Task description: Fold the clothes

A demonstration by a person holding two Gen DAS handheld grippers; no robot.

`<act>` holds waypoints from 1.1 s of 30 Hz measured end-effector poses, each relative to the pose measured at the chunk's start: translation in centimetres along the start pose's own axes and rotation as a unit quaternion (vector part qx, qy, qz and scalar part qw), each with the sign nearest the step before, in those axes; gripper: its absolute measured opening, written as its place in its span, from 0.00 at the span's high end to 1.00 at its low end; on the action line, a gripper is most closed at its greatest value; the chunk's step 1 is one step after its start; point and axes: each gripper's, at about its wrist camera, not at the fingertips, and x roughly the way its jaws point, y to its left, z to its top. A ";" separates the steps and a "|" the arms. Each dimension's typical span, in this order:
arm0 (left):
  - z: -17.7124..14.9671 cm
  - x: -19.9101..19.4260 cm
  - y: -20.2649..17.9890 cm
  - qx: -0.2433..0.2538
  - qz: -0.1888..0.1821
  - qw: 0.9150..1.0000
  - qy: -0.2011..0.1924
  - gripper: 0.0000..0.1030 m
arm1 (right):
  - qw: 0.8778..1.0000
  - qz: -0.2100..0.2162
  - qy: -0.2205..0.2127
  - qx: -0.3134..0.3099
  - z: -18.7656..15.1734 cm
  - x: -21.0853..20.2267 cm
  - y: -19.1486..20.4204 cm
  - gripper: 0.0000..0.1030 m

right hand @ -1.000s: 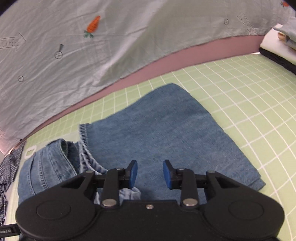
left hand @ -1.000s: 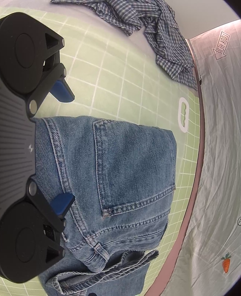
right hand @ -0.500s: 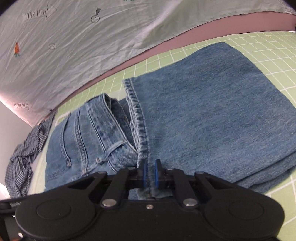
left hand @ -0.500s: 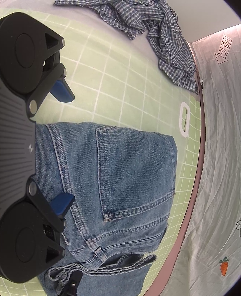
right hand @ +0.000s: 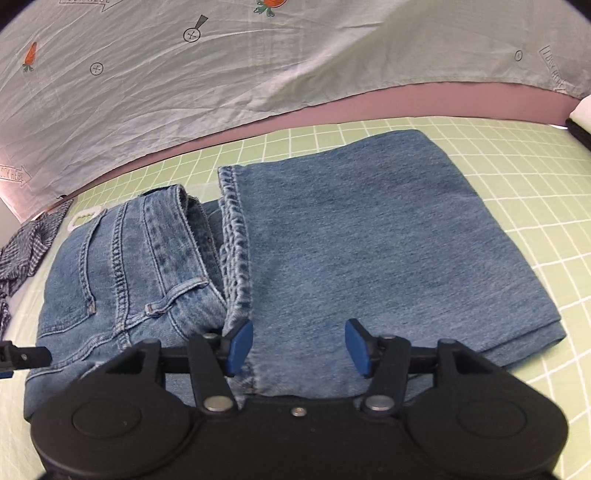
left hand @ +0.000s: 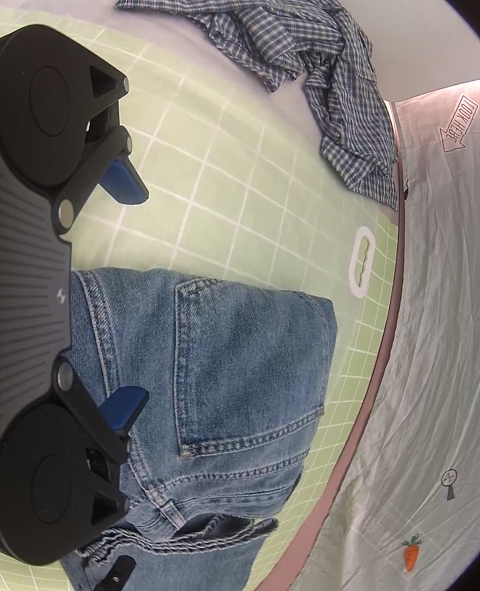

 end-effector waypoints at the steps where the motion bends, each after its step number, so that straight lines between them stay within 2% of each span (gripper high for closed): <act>1: 0.1 0.2 0.1 -0.003 -0.006 1.000 0.001 0.00 | 1.000 -0.010 -0.001 -0.004 0.0 -0.1 -0.1 0.38; 4: 0.2 1.1 0.0 -0.004 -0.009 1.000 0.014 0.00 | 0.999 -0.032 -0.001 -0.011 -0.2 -0.1 -0.3 0.31; 7: 0.1 1.8 0.3 -0.028 -0.042 0.998 0.023 0.01 | 0.999 -0.035 0.004 -0.005 -0.2 -0.1 -0.9 0.30; 8: 0.1 2.0 0.5 -0.041 -0.057 0.997 0.025 0.05 | 0.999 -0.036 0.005 -0.004 -0.3 -0.1 -1.0 0.30; 11: 0.0 2.7 0.8 -0.073 -0.090 0.992 0.042 0.24 | 0.999 -0.040 0.002 -0.003 -0.4 -0.5 -1.5 0.30; 13: -0.1 2.4 0.7 -0.073 -0.092 0.993 0.035 0.35 | 0.999 -0.044 -0.002 0.006 -0.5 -0.8 -2.0 0.30; 15: -0.2 1.9 0.9 -0.071 -0.088 0.993 0.025 0.57 | 0.999 -0.043 -0.005 0.022 -0.4 -1.2 -2.5 0.30; 17: -0.3 1.3 1.1 -0.078 -0.090 0.993 0.014 0.70 | 0.998 -0.044 -0.008 0.033 -0.5 -1.5 -3.0 0.30; 18: -0.2 0.8 1.0 -0.074 -0.092 0.993 0.006 0.74 | 0.998 -0.045 -0.009 0.038 -0.6 -1.7 -3.3 0.30; 23: 0.9 -2.2 -0.7 -0.047 -0.089 0.995 -0.028 0.80 | 0.997 -0.055 -0.010 0.049 -0.9 -2.2 -4.6 0.30; 27: 2.2 -5.1 -2.2 -0.044 -0.113 0.991 -0.061 0.81 | 0.996 -0.067 -0.014 0.055 -1.1 -3.0 -6.3 0.30; 30: 3.2 -7.3 -4.8 -0.028 -0.127 0.988 -0.086 0.82 | 0.995 -0.073 -0.017 0.064 -1.3 -3.8 -8.4 0.30; 33: 3.8 -9.3 -9.0 0.004 -0.146 0.983 -0.109 0.83 | 0.994 -0.079 -0.017 0.073 -1.6 -4.5 -10.9 0.30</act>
